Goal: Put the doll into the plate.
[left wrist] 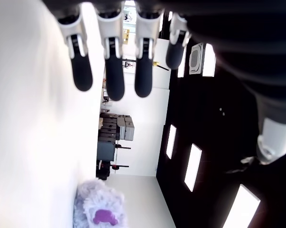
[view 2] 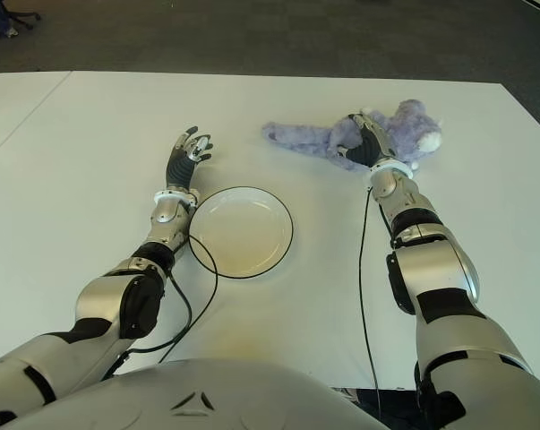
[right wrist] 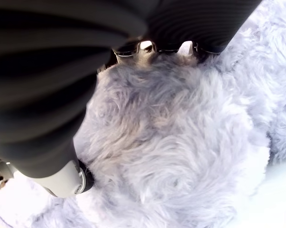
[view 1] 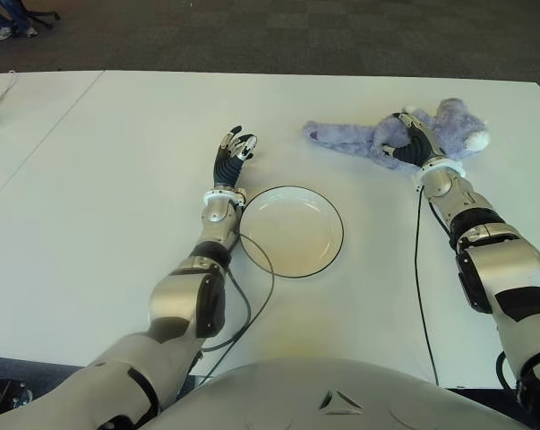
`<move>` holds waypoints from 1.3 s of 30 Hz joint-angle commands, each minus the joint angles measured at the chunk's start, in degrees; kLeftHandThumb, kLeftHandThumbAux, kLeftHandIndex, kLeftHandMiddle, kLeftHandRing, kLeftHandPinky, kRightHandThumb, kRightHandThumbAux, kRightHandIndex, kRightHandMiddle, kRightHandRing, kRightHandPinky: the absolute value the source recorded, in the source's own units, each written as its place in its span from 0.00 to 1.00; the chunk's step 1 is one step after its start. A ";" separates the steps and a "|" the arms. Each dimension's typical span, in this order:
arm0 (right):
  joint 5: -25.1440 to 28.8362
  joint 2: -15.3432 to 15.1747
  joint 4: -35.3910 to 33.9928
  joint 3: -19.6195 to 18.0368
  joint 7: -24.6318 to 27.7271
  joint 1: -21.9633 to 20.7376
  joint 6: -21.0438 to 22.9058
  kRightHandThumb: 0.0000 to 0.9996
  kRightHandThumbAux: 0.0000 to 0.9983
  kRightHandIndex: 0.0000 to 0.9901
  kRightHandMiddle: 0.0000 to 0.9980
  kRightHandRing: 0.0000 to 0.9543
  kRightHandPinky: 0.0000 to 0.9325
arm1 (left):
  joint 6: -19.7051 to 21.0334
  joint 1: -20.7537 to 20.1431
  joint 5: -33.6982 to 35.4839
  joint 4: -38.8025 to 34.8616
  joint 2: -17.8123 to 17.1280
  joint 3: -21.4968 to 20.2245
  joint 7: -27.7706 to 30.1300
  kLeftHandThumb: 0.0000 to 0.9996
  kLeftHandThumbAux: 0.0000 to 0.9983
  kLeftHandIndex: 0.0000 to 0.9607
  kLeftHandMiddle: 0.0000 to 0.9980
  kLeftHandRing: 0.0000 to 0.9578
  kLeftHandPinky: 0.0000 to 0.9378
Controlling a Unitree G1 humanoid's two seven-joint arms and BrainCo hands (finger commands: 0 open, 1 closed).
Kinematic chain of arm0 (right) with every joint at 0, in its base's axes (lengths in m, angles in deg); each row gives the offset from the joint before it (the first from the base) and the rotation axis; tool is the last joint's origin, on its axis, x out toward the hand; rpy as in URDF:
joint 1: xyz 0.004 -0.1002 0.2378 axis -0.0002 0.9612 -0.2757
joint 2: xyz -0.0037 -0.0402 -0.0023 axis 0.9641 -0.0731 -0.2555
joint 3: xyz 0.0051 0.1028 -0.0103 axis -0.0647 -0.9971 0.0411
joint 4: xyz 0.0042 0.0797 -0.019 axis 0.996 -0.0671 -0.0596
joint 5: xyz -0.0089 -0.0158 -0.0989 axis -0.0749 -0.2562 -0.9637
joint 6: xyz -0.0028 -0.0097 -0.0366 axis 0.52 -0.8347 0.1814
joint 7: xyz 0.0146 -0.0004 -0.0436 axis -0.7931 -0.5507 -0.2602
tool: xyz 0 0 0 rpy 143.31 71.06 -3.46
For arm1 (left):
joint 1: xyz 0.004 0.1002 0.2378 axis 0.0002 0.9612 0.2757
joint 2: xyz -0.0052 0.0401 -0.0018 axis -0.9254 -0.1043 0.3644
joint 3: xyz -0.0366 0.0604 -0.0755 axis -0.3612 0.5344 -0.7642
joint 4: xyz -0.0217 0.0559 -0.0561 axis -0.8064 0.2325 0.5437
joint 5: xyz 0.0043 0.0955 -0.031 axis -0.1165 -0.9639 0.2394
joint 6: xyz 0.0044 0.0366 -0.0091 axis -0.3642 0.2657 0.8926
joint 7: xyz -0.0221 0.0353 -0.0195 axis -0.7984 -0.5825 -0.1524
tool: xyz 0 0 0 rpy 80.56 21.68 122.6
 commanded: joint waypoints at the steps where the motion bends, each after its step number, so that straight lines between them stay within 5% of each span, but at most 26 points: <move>1: 0.84 1.33 1.56 -0.50 -0.03 3.76 -2.74 0.70 0.72 0.44 0.82 0.88 0.88 | 6.48 11.21 0.30 7.69 2.03 -0.22 0.69 0.00 0.52 0.16 0.27 0.30 0.30; 16: 1.83 -1.16 -4.99 -1.51 -4.24 4.10 -19.45 0.70 0.72 0.44 0.85 0.90 0.89 | 7.05 11.07 -0.71 7.78 1.80 0.54 -0.11 0.00 0.52 0.14 0.26 0.29 0.29; 39: 3.30 -3.65 -11.10 -3.14 -3.19 5.09 -27.29 0.70 0.72 0.44 0.88 0.91 0.89 | 7.23 10.88 -0.89 7.83 1.42 0.32 -0.10 0.00 0.51 0.15 0.27 0.29 0.28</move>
